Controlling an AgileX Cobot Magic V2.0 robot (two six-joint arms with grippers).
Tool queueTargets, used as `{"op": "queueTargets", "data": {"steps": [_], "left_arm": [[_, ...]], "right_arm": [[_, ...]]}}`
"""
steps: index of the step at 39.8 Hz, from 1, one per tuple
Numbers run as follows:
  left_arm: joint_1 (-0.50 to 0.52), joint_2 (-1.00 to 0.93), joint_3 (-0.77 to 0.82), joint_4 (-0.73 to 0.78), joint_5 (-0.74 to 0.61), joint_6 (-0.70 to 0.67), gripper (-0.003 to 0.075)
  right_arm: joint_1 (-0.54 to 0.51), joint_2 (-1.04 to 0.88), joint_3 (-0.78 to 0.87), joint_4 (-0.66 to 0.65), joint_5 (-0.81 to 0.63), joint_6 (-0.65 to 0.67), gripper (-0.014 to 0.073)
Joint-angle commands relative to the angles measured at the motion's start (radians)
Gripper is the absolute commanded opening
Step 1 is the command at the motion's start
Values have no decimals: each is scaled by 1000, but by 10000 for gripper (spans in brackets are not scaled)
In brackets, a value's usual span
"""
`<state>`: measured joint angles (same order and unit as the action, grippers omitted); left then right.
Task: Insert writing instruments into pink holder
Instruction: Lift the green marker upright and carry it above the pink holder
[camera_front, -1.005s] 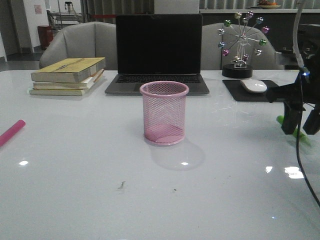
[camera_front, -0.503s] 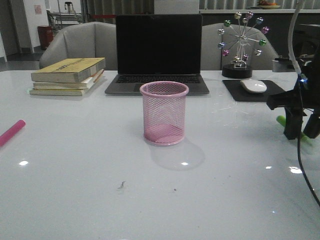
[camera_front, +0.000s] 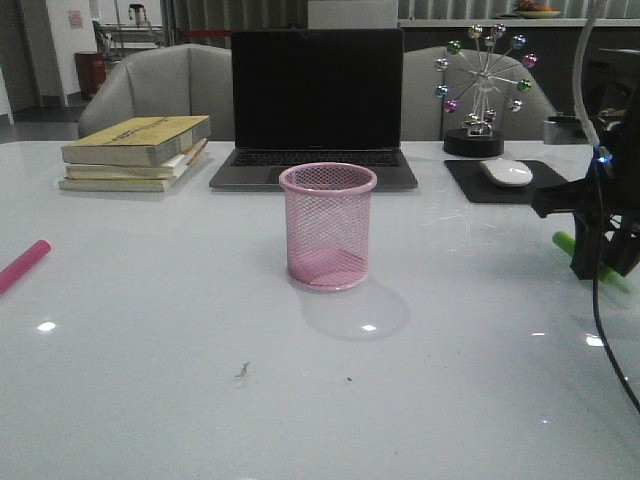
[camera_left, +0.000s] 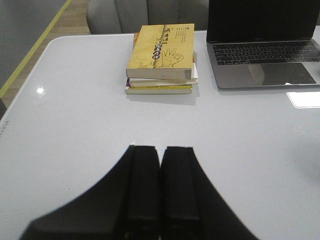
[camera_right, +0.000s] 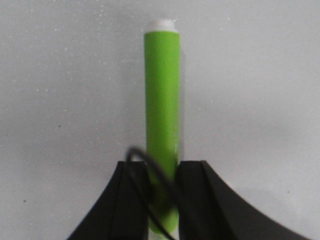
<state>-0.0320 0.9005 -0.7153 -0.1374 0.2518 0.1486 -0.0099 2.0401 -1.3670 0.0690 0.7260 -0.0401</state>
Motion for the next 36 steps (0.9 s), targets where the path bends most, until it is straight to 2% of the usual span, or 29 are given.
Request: {"op": "queueTargets", "data": {"steps": [1,9,18,25,36], "left_arm": [[0,-5,-32,-9,-82,-4,92],[0,-5,-32,-9,-82,-4,92],[0,-5,-32,-9,-82,-4,92],[0,-5,-32,-9,-82,-4,92],[0,-5,-32,-9,-82,-4,92]], "right_arm": [[16,-23,-27,25,4,-11,165],[112,-155,-83,25,-154,-150,165],[200,-288,-128,50,-314,-152,165],[266,-357,-128,99,-492,-152,165],[461,-366,-88,99,-807,-152,165]]}}
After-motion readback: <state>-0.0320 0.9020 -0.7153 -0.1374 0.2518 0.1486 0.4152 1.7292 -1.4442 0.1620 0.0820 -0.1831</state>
